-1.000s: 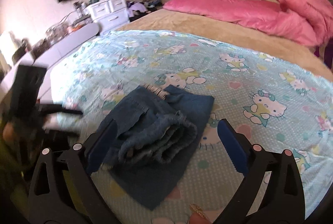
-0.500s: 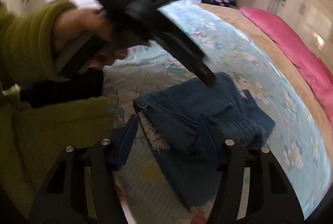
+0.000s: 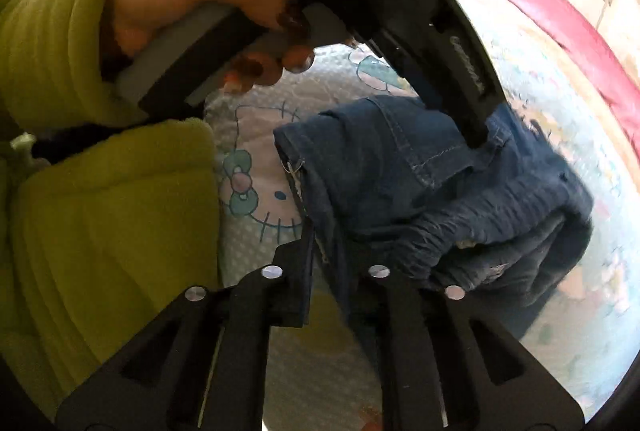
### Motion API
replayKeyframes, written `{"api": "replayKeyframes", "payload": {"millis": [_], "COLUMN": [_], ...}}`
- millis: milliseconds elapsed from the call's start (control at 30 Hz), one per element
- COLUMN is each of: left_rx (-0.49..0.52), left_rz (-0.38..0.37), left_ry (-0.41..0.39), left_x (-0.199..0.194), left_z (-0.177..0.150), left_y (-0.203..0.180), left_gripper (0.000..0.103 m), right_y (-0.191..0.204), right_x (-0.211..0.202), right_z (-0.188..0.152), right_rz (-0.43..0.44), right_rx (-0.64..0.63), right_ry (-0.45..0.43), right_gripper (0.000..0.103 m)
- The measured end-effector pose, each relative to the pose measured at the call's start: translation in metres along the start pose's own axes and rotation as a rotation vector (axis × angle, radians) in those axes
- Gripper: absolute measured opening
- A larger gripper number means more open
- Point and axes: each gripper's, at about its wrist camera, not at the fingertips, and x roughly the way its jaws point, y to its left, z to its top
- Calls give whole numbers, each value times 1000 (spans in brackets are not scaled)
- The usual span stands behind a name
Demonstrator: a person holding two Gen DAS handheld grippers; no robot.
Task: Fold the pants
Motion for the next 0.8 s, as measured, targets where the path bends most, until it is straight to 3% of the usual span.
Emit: {"api": "replayKeyframes", "payload": {"millis": [67,167,300,433,467,500,800], "left_rx": [-8,-14,-7,-6,-5,-7,20], "left_rz": [-4,-23,-17,-11,-6,-5,13], "left_ry": [-7,-19,-46,-71,-78,-85,-114], "left_x": [-3,-9,-21,-32,-35,-38,-55], "left_z": [0,-1,-5,-8,-9,-9,-15], "left_y": [0,-3,-8,-10,-10,-10,-18], "left_gripper": [49,60,66,70,75,80,80], "right_y": [2,-3,-10,-20,-23,-27,-49], "right_x": [-8,-30,-63,-89,-94,-98,-103], "right_z": [2,4,5,2,3,2,2], "right_rz": [21,31,-14,-87,-101,-117,-211], "right_rx": [10,62,120,179,195,211,348], "right_ry": [-8,-55,-135,-188,-193,-200,-275], "right_gripper": [21,32,51,61,65,67,82]}}
